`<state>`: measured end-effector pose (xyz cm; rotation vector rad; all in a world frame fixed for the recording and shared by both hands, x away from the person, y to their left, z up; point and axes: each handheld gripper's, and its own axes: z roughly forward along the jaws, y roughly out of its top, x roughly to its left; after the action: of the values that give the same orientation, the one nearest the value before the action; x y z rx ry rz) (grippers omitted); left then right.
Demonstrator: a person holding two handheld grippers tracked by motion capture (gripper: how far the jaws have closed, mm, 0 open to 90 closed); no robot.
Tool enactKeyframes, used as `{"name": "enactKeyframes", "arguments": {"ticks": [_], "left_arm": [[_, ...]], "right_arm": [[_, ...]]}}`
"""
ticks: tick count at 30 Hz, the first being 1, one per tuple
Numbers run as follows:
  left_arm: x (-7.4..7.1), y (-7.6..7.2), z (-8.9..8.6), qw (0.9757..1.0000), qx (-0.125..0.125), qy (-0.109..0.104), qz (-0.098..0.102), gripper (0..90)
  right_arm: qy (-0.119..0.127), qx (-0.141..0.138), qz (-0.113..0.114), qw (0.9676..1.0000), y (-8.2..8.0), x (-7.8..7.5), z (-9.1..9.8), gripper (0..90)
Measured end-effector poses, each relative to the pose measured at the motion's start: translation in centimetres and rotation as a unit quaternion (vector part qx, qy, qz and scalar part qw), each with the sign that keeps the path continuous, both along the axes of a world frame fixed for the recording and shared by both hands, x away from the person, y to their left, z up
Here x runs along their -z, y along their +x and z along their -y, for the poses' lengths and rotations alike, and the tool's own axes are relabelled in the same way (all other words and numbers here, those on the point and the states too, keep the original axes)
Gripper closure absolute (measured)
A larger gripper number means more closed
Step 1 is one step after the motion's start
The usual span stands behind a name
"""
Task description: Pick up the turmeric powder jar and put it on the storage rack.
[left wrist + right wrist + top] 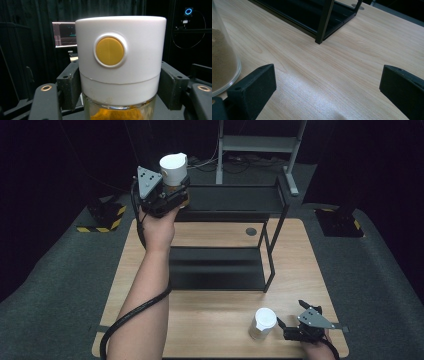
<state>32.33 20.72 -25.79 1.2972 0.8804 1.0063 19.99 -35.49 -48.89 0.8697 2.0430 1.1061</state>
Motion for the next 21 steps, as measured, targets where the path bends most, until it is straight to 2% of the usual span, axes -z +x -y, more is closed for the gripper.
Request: {"name": "enactKeyframes", "arguments": {"ticks": [12,21], "left_arm": [[0.29,0.22,0.21,1.0000,-0.002,0.001,-0.003,30.6],[0.29,0.43,0.55,0.9999,-0.002,0.010,-0.007,30.6]], "right_arm": [[0.001,-0.001,0.001,1.0000,-0.02,0.04,0.05,0.0],[0.001,-0.001,0.001,1.0000,-0.03,0.04,0.06,0.0]]}}
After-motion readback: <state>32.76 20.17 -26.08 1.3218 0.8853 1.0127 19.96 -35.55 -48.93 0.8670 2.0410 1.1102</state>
